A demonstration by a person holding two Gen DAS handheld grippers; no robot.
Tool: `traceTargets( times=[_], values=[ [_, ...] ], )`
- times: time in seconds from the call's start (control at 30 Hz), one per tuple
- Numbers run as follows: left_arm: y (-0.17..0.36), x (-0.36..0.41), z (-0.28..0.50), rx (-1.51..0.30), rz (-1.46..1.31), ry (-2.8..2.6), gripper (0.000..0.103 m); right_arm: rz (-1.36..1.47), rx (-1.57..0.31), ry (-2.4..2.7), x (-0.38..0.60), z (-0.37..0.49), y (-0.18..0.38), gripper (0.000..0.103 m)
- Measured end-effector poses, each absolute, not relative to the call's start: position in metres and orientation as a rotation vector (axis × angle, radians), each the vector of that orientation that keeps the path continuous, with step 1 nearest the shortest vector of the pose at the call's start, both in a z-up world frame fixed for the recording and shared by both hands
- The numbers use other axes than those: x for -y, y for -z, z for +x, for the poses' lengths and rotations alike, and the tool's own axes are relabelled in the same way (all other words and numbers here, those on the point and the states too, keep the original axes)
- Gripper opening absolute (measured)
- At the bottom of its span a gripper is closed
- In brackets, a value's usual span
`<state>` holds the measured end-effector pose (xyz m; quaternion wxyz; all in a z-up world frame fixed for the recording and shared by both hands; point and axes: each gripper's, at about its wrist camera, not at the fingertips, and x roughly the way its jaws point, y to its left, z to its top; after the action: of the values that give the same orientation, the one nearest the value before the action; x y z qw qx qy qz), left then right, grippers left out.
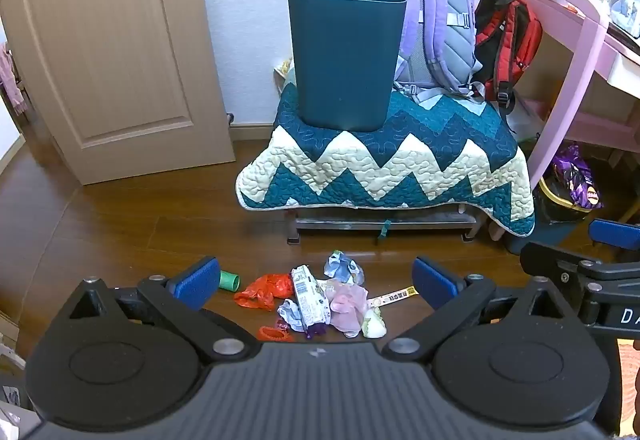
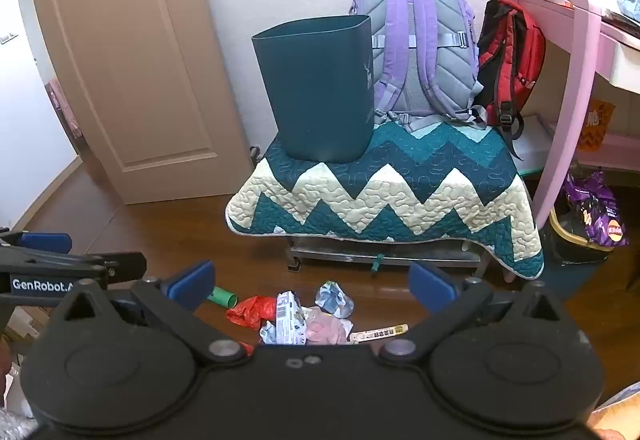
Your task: Collect trash
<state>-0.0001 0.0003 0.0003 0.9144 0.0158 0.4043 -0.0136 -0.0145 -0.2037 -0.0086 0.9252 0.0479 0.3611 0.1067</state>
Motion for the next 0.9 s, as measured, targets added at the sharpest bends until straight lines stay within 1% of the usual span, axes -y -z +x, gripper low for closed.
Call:
traceTargets(
  times=[0.3,0.9],
  values=[
    [0.0002,0.0004,0.0005,-0.844,0.033,0.029,0.103,0.099,-0.733,-0.222,0.2034,-0.0163,0.0054,0.103],
    [-0.0057,-0.0014,-0.0061,-0.809,0.025,0.028,0.103,0.094,-0.728,-0.224,0.2011,-0.0171,0.0037,0.103]
  ],
)
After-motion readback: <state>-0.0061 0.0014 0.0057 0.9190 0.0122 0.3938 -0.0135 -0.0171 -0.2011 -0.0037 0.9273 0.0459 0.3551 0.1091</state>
